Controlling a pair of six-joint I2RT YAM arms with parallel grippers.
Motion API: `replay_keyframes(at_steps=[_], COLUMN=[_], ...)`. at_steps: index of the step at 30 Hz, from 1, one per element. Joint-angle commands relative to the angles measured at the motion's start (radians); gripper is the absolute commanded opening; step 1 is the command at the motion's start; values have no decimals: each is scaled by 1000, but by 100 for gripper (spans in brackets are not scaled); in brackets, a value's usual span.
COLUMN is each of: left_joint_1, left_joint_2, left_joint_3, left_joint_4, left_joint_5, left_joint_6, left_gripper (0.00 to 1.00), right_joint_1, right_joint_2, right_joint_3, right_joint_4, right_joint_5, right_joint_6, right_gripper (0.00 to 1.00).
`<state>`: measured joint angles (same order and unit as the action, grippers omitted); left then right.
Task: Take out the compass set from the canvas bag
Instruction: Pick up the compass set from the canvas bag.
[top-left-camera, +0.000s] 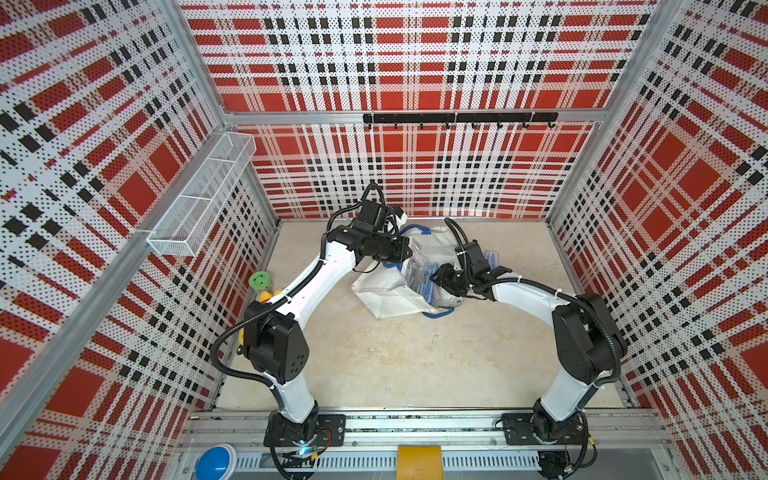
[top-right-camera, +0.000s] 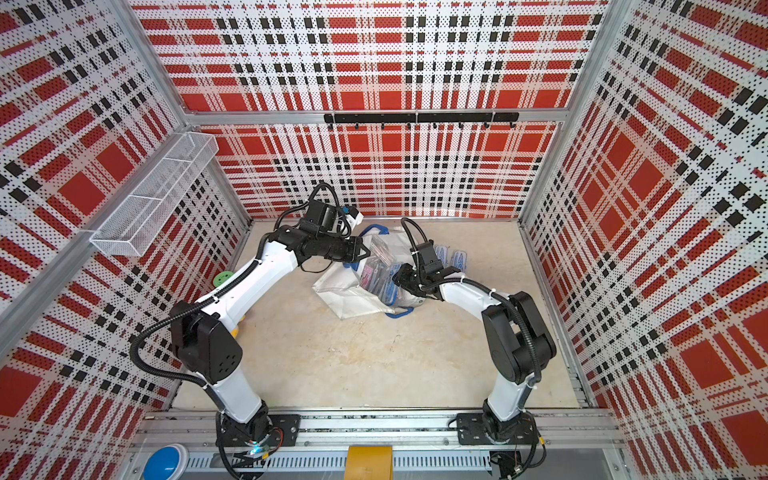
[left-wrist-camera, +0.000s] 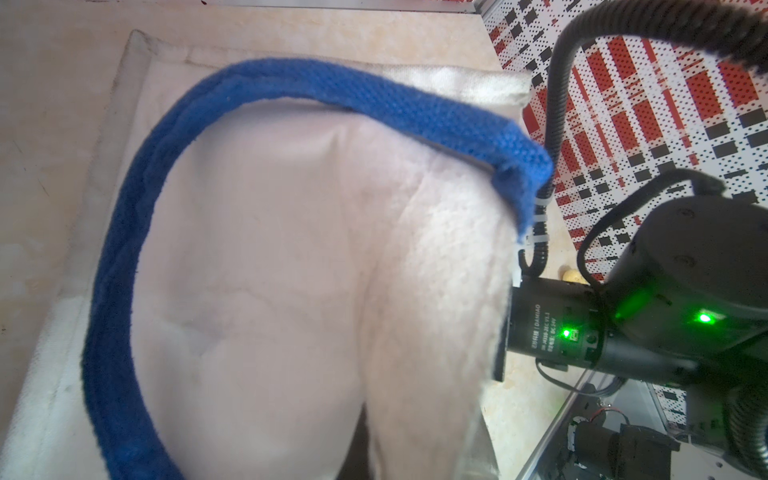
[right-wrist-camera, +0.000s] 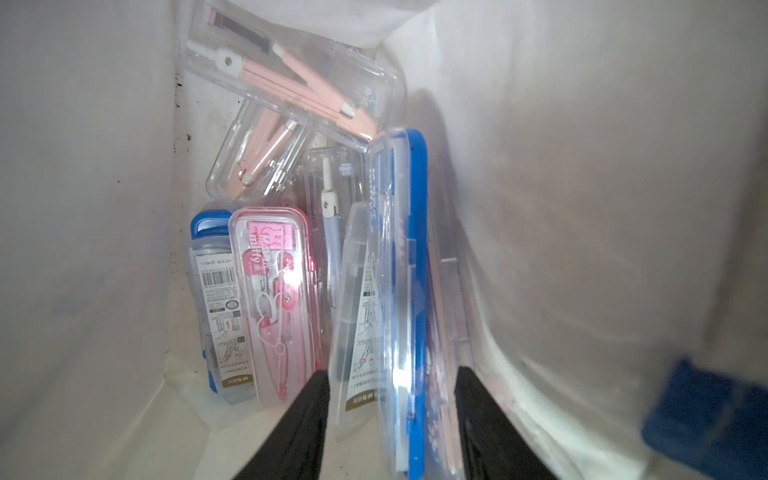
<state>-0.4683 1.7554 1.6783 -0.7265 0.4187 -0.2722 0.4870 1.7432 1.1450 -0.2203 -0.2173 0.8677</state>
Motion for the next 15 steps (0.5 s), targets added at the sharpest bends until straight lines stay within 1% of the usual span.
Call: replay_keyframes(at_steps=[1, 4, 8, 11, 15], left_joint_1=[-17, -21, -27, -30, -29], left_joint_2=[-11, -4, 3, 6, 10], left_joint_3=[37, 43, 51, 57, 63], left_joint_4=[35, 34, 34, 35, 33], left_joint_5=[54, 55, 53, 54, 60], left_joint_6=[10, 10, 7, 8, 8], left_gripper=[0, 0, 0, 0, 0], right_joint_1=[7, 6, 7, 13, 22], right_joint_2=[15, 55, 103, 112, 94], right_joint_3=[24, 61, 104, 117, 94], right_joint_4=[77, 87, 81, 63, 45], right_joint_5=[31, 37, 24, 12, 12], right_joint_6=[-5, -19, -13, -1, 27], right_gripper=[51, 48, 47, 47, 50])
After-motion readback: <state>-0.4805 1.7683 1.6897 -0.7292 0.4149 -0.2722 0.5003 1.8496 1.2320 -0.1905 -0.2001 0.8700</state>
